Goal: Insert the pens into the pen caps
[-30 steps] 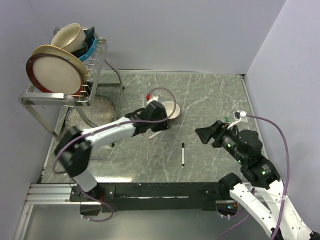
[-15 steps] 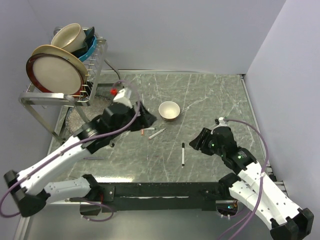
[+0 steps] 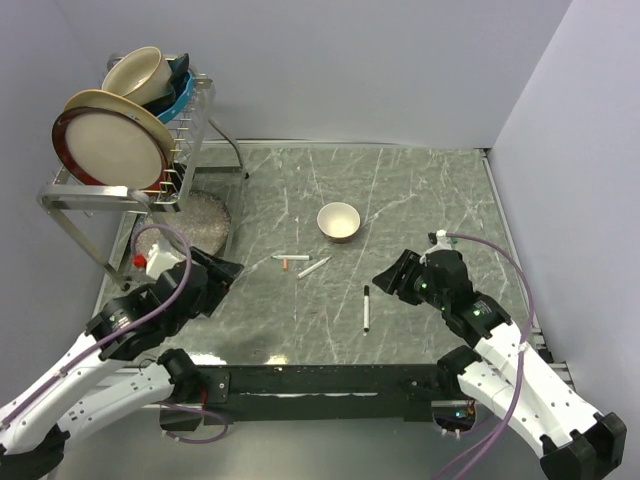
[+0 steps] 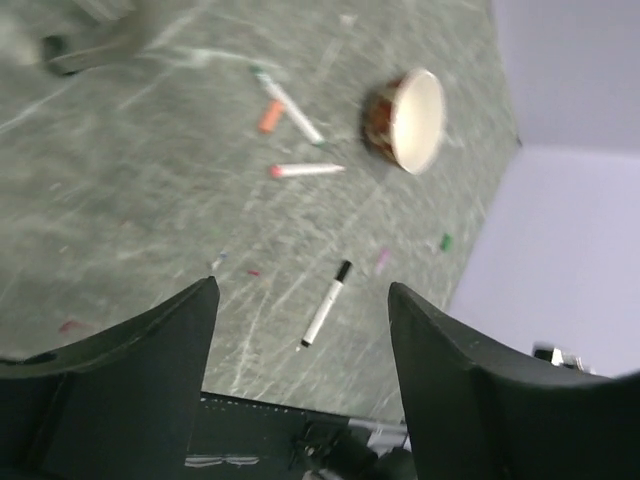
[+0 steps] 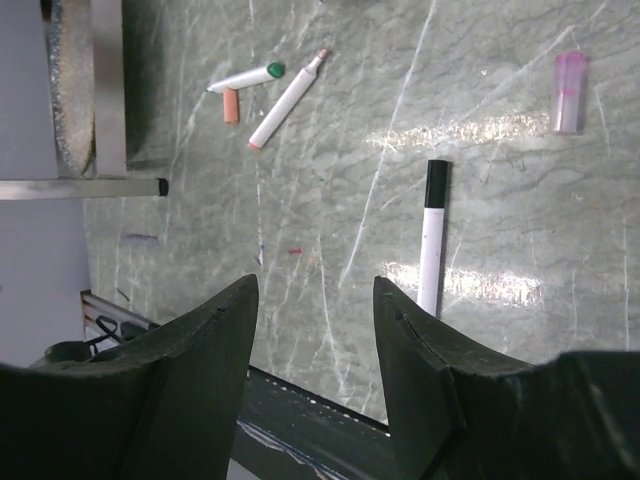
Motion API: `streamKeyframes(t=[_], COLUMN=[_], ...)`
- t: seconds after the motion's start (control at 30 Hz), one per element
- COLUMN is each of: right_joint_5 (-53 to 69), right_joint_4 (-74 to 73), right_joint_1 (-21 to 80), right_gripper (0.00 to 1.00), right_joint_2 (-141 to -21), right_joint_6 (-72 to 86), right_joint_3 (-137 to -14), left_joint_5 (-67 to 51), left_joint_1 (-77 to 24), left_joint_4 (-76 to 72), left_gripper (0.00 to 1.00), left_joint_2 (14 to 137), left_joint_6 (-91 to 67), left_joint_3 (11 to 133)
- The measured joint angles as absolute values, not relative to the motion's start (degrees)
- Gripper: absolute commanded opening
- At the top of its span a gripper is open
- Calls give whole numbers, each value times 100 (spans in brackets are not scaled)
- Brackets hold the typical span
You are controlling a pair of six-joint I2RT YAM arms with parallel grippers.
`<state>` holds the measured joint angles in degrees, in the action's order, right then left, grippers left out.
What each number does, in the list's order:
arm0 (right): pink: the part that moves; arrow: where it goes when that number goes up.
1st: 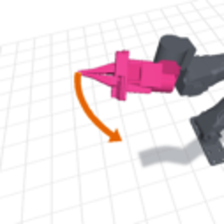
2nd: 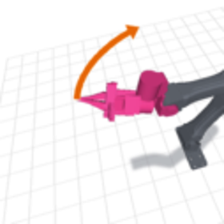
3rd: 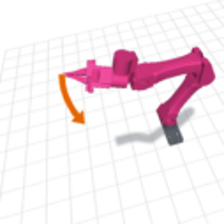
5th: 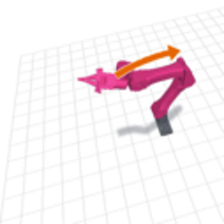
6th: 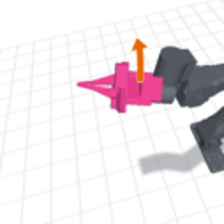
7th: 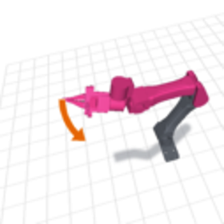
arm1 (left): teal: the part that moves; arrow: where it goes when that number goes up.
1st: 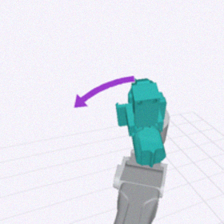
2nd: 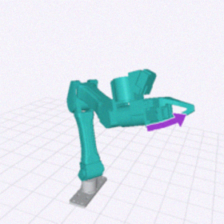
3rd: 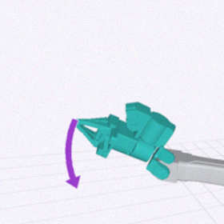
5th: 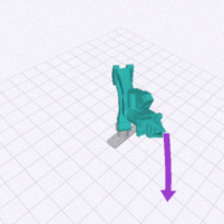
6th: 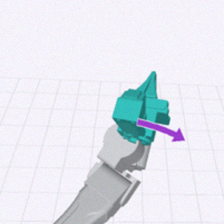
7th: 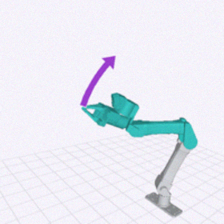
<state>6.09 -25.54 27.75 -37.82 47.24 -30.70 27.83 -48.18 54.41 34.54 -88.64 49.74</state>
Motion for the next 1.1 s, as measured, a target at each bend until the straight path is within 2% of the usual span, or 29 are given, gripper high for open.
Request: streamKeyframes(t=[0.23, 0.4, 0.6, 0.9, 1.1], right_joint_5=[596, 589, 552, 534, 541], right_joint_4=[-2554, -2556, -2582, -2622, -2622], right_joint_1=[2775, 2775, 2775, 2775, 2775], right_gripper=[58, 58, 58, 58, 58], right_joint_2=[-3514, -3413, -3288, -3157, -3151], right_joint_6=[4757, 4777, 4775, 4772, 4772], right_joint_3=[-3070, -3070, -3070, -3070, -3070], left_joint_5=[2939, 2799, 2362, 2176, 1975], left_joint_1=[-4722, -4088, -2792, -1509, -832], left_joint_4=[6847, 7336, 7365, 7203, 6672], left_gripper=[67, 53, 51, 48, 48], left_joint_2=[4281, 4755, 4818, 4598, 4912], left_joint_6=[-10492, -10954, -10862, -10829, -10477], left_joint_3=[5024, 5059, 4770, 3955, 3553])
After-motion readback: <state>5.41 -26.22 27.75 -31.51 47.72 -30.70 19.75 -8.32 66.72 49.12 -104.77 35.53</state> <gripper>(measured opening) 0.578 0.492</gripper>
